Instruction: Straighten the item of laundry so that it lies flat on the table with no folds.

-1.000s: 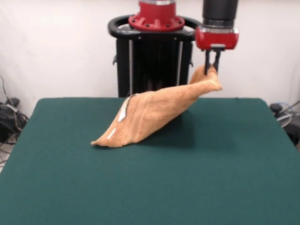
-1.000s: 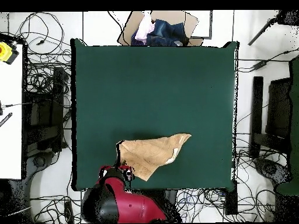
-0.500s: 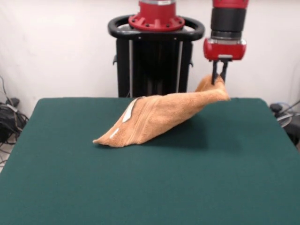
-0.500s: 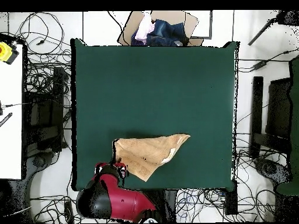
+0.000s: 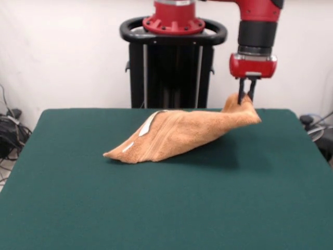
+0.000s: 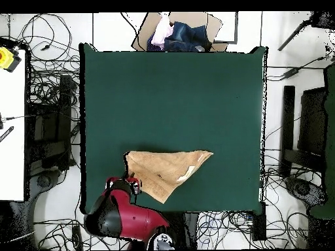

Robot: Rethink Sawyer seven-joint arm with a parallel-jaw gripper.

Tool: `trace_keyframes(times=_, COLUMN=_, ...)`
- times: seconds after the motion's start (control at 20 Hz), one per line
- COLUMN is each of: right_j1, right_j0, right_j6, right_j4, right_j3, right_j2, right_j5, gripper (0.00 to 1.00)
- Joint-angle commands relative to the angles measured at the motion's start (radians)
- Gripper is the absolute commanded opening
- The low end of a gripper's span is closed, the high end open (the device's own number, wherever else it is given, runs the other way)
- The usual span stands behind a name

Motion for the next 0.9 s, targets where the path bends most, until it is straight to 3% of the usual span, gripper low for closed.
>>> trace_keyframes(times=0.05, right_j1=0.071, right_j0=0.027, right_j6=0.318, right_j4=0.11, right_j3=-0.112, right_j2=0.005, right_j5=-0.072, gripper=0.0)
trace_keyframes(times=0.9, right_j1=0.124, right_j0=0.057, right_j6=0.349, right_j4=0.163, right_j3=-0.149, right_j2=0.034, right_j5=-0.114, gripper=0.0)
